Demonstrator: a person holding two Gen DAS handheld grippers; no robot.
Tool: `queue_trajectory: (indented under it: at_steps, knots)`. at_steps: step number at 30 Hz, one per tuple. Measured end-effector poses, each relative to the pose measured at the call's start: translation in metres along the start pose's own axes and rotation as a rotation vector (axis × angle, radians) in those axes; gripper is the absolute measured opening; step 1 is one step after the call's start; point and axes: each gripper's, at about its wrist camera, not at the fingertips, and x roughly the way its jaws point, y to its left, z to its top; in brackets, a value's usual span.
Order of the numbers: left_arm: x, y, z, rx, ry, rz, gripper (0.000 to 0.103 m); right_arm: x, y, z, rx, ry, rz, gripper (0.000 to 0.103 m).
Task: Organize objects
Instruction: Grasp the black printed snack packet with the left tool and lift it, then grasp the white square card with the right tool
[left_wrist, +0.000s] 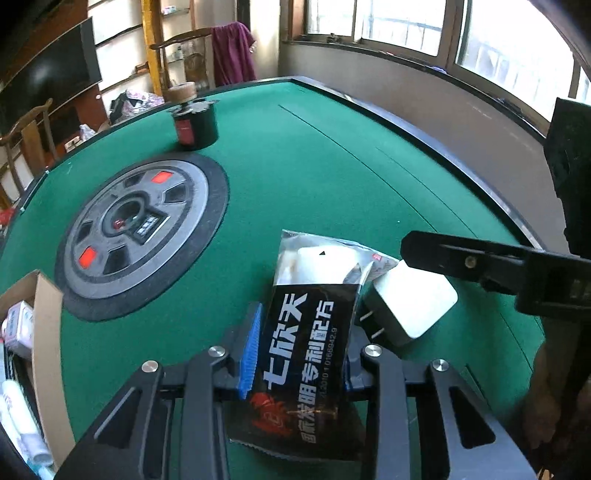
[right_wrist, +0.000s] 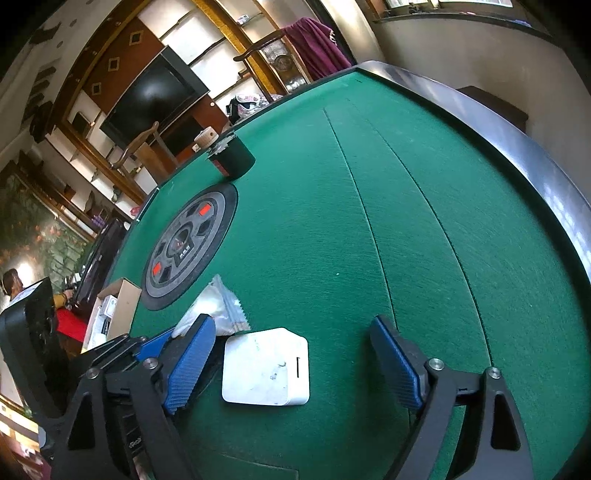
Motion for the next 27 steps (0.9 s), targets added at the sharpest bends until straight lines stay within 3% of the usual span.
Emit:
queue_trajectory:
  at_steps: [6,12,17,24,26,27]
  knots:
    - [-0.032,0.008,-0.01,-0.039,-0.04,0.07,0.033,0.005,0.011,-0.003,-0.056,0.014,-0.001,0.092]
    - [-0.059,0.011,-0.025,-0.053,-0.07,0.125,0.033,0.013,0.037,-0.015,-0.189,0.034,-0.064,0.092]
    - [-0.066,0.014,-0.035,-0.067,-0.069,0.143,0.033,0.022,0.058,-0.025,-0.304,0.046,-0.16,0.092]
    - [-0.074,0.025,-0.048,-0.106,-0.058,0.173,0.033,0.031,0.069,-0.031,-0.371,0.064,-0.283,0.092]
    - [-0.078,0.028,-0.051,-0.115,-0.062,0.177,0.033,0.033,0.073,-0.033,-0.391,0.064,-0.309,0.088]
    - [-0.079,0.029,-0.052,-0.117,-0.063,0.179,0.034,0.033,0.075,-0.033,-0.398,0.058,-0.321,0.078]
